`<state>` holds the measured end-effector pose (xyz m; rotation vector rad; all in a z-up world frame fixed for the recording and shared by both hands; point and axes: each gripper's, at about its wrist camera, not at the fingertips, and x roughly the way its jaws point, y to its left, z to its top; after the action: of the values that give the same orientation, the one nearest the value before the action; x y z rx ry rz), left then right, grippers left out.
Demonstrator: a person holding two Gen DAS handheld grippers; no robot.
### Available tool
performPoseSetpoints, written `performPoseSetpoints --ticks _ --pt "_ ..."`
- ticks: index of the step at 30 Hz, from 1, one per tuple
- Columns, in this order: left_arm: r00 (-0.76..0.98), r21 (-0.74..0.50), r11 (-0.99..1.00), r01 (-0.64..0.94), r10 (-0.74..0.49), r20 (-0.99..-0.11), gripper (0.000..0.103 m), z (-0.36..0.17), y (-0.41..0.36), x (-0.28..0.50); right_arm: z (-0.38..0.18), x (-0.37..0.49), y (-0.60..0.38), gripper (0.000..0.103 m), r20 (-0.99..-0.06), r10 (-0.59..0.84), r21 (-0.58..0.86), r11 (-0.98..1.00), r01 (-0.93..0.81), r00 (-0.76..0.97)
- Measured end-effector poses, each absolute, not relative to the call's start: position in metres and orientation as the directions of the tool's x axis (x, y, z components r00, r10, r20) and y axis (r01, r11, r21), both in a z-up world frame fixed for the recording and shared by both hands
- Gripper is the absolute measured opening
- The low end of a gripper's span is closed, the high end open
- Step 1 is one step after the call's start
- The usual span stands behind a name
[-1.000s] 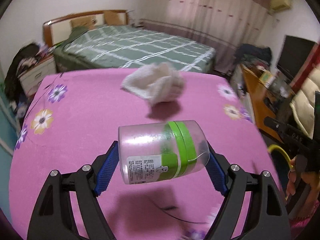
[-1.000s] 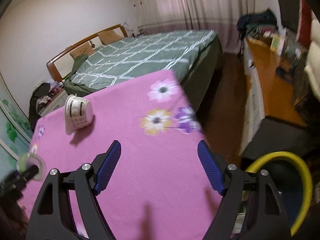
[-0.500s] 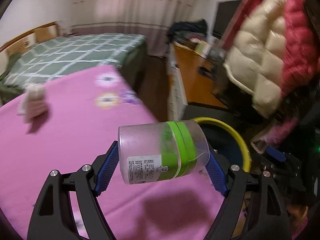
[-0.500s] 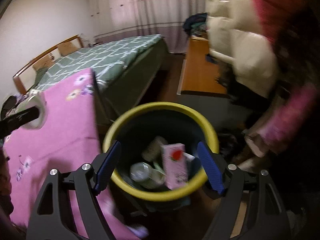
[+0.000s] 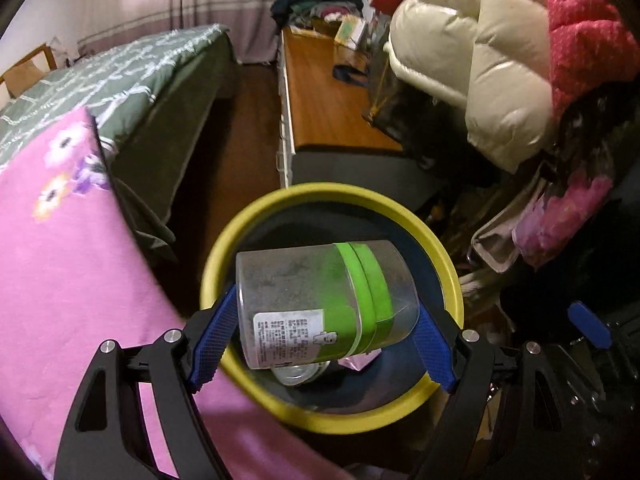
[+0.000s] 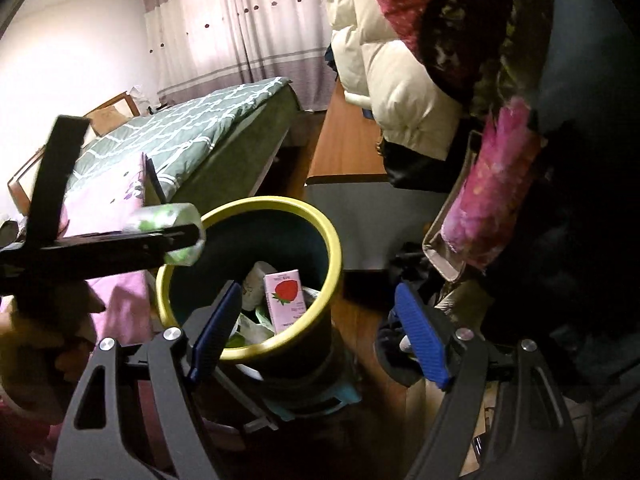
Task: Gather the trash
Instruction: 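Carry the plastic jar with the left gripper into the yellow bin and release, then grasp the white tissue on the paper cup with the right gripper and lift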
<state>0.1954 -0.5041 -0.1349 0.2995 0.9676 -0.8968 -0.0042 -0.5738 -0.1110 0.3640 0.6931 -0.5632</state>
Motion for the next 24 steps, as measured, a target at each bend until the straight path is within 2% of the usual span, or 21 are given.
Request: performPoseSetpoints --ticks 1,4,9,14,18,24 --pt "0.25 -0.158 0.621 0.768 -0.517 -0.819 0.08 -0.139 -0.507 0.196 -0.112 -0.004 -0.574 0.075 -0.686 -0.364 0.129 0.792 0.597 0.63" --pt "0.255 -0.15 0.626 0.765 -0.509 -0.822 0.092 -0.143 -0.51 0.197 -0.113 -0.004 -0.573 0.075 -0.691 -0.361 0.128 0.792 0.597 0.626" --pt "0.307 -0.157 0.652 0.741 -0.538 -0.785 0.093 -0.12 -0.476 0.206 -0.113 0.002 -0.569 0.075 -0.691 -0.354 0.13 0.797 0.59 0.63" --pt "0.442 -0.167 0.732 0.66 -0.558 -0.703 0.097 -0.081 -0.392 0.228 -0.11 0.022 -0.554 0.075 -0.693 -0.314 0.137 0.827 0.545 0.649" --pt "0.591 -0.125 0.829 0.545 -0.485 -0.645 0.098 -0.06 -0.306 0.247 -0.102 0.049 -0.531 0.075 -0.686 -0.279 0.126 0.864 0.487 0.672" --pt "0.794 -0.037 0.963 0.266 -0.24 -0.559 0.098 -0.052 -0.166 0.277 -0.08 0.113 -0.48 0.075 -0.662 -0.186 0.11 0.934 0.339 0.726"
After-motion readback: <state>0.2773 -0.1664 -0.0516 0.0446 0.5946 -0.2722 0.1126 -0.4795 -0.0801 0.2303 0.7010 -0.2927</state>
